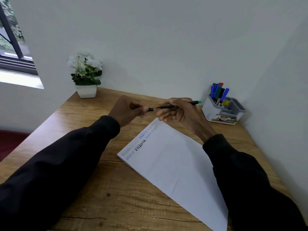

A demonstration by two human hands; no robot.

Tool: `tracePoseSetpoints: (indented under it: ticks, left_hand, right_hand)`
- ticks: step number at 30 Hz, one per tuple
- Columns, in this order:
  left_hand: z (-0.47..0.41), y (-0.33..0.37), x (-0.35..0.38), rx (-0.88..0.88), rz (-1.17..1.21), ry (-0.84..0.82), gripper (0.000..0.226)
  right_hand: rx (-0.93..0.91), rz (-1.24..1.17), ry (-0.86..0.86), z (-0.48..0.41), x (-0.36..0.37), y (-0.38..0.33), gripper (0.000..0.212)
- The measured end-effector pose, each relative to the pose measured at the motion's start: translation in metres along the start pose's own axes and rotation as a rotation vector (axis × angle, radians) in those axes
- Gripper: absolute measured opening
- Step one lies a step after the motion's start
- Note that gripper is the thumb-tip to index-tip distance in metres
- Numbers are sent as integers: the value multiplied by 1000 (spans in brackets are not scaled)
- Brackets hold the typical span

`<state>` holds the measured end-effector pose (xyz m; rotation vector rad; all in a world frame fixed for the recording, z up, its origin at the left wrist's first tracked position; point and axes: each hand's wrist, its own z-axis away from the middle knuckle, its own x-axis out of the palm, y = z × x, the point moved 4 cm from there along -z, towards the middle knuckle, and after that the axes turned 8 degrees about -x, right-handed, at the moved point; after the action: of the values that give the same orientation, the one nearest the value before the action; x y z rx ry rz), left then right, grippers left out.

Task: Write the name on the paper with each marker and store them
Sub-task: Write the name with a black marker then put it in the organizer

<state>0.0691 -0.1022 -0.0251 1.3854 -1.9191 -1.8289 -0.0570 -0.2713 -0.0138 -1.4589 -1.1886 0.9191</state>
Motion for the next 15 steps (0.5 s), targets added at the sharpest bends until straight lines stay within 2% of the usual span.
tracePoseSetpoints:
  ticks: [2, 5, 8, 15]
  left_hand:
    - [-2, -20, -3, -47, -111, 66, 8]
    - [0, -40, -3, -137, -144, 74, 15]
    - [-2, -45, 0, -144, -139, 69, 18]
    - [-8, -53, 6, -116, -220, 57, 19]
  right_hand:
    - [-24, 11, 90, 0, -14, 8, 31]
    - [-24, 189, 101, 3, -22, 23, 20]
    - [19, 291, 140, 3, -20, 42, 14]
    - [-62, 323, 174, 7, -19, 57, 12]
